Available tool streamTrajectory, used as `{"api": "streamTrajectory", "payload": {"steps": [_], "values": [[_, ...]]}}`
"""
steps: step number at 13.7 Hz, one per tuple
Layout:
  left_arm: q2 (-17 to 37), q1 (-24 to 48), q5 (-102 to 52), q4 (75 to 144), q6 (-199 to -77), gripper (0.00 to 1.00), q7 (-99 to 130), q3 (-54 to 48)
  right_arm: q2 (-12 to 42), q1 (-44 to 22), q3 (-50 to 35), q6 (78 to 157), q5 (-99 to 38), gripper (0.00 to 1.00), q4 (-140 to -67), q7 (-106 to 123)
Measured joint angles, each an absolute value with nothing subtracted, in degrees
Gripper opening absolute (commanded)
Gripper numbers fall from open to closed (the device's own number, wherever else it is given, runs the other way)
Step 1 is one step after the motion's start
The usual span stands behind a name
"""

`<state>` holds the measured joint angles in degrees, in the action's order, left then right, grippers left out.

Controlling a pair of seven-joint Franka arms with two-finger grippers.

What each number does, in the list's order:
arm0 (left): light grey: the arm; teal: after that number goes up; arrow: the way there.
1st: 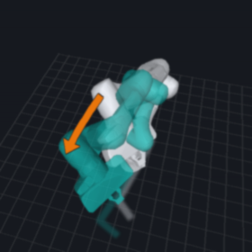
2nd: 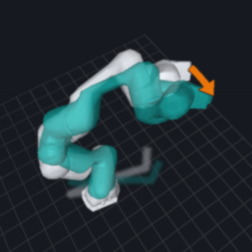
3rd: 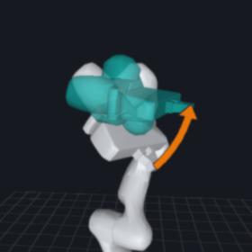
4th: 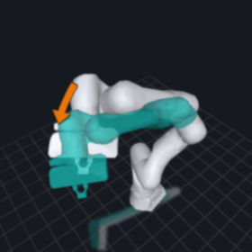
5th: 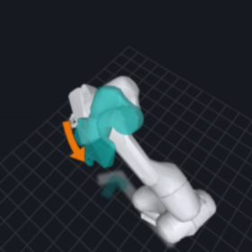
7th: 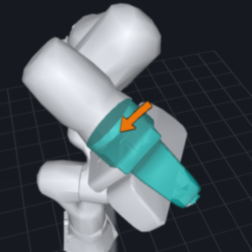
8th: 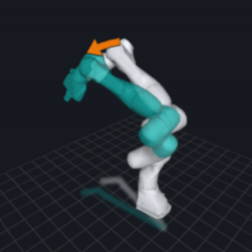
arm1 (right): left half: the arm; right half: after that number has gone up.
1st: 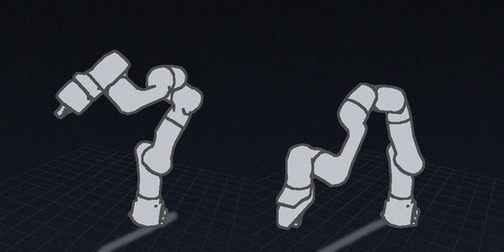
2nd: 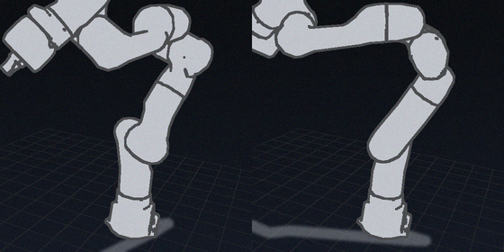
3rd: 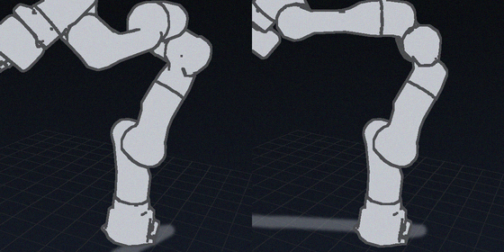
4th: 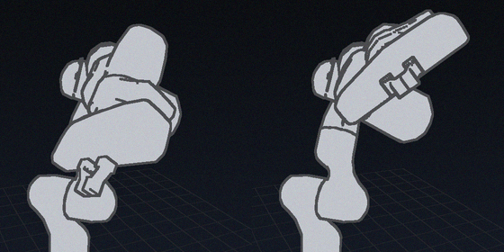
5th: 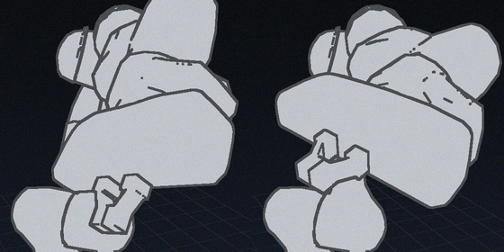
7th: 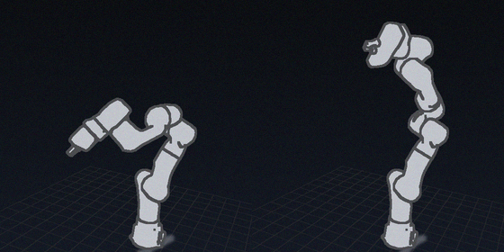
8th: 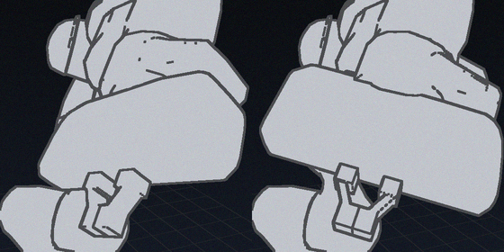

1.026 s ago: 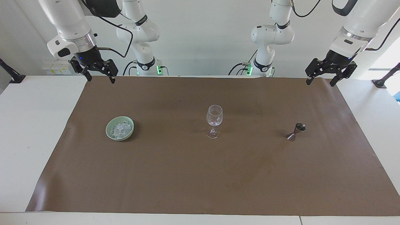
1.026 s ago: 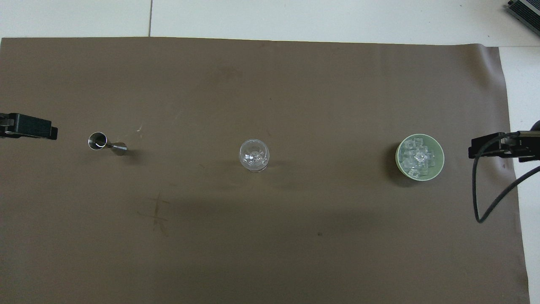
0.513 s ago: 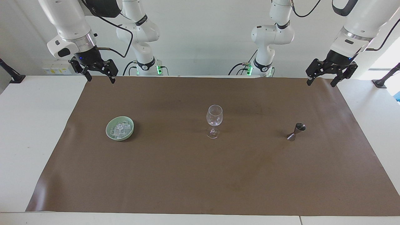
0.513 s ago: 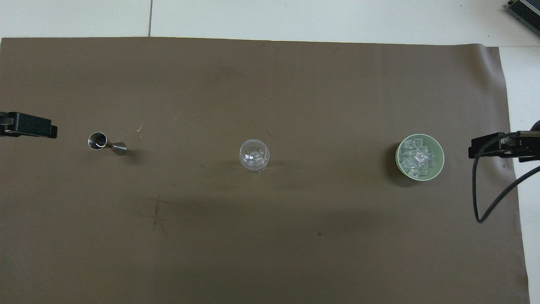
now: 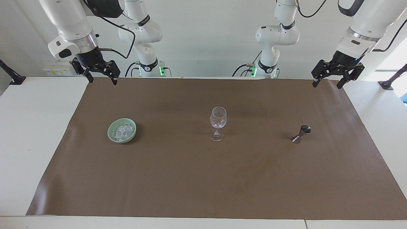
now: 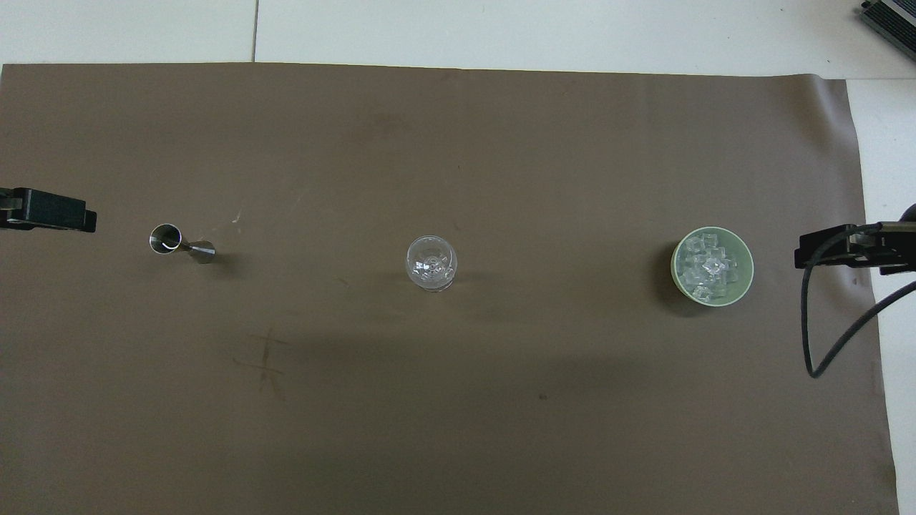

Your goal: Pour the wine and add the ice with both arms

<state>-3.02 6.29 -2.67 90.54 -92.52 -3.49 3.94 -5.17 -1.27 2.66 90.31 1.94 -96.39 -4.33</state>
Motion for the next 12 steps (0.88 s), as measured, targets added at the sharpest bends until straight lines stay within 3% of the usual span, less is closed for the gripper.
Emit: {"api": "streamTrajectory", "payload": {"steps": [7,12], "values": [[-1.9,6.3,-2.8,89.3,-92.1,1.0,-3.5,3.6,-5.2,-1.3,2.7,90.3,1.9,1.0,-96.4,-4.3],[5.0,6.3,-4.0,81.0,-88.5,1.0,-3.4,4.1,-5.2,-1.3,2.7,90.3,1.9,1.0,-96.4,-4.3]]}}
